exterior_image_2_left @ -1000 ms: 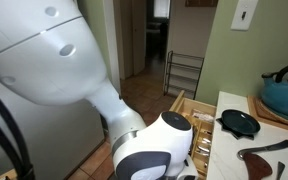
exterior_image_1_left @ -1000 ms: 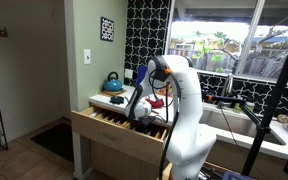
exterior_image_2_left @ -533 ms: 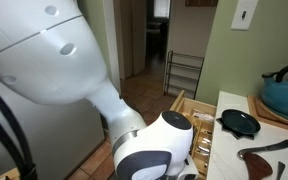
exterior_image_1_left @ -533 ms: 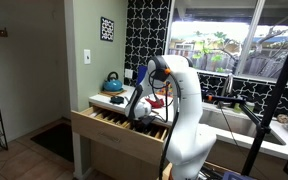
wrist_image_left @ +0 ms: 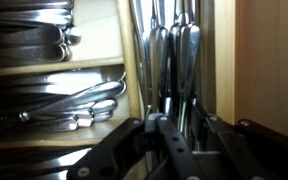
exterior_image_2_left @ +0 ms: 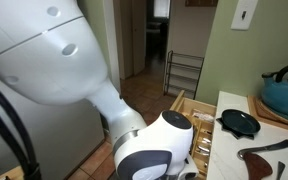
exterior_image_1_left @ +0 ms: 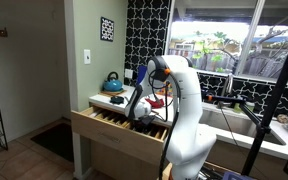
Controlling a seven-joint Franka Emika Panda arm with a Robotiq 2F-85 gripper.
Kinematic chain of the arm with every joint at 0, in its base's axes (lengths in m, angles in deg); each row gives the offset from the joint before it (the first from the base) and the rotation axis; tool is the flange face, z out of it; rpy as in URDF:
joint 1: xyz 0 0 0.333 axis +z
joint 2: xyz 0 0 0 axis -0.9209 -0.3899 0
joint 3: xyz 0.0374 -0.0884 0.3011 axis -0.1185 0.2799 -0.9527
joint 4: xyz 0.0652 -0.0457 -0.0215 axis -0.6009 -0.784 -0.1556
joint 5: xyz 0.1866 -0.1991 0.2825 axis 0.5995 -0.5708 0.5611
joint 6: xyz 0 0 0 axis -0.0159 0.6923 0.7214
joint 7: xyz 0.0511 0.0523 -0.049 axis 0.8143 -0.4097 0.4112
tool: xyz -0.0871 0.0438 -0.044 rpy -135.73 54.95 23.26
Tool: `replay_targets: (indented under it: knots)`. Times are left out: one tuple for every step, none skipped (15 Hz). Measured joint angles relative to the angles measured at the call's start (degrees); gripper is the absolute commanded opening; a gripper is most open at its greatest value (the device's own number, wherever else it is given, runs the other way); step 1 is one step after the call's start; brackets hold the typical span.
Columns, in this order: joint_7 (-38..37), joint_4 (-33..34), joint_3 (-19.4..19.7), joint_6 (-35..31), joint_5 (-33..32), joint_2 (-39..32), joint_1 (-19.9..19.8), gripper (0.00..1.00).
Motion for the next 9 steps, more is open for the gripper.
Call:
replay_targets:
  knots:
    - [0.0, 0.0, 0.0, 0.0, -0.2, 0.0, 0.0, 0.21]
    - [0.1, 0.0, 0.0, 0.1, -0.4, 0.0, 0.0, 0.12]
    - [0.1, 0.0, 0.0, 0.1, -0.5, -0.1, 0.1, 0.04]
    - [0.2, 0.1, 0.0, 0.1, -0.7, -0.3, 0.1, 0.03]
    - [0.3, 0.2, 0.0, 0.0, -0.8, -0.4, 0.1, 0.00]
    - [0.3, 0.2, 0.0, 0.2, -1.0, -0.4, 0.2, 0.03]
    - [0.3, 0.2, 0.0, 0.2, -1.1, -0.4, 0.2, 0.03]
    - [0.3, 0.2, 0.0, 0.2, -1.2, -0.4, 0.2, 0.03]
    - [0.3, 0.2, 0.0, 0.2, -1.3, -0.4, 0.2, 0.03]
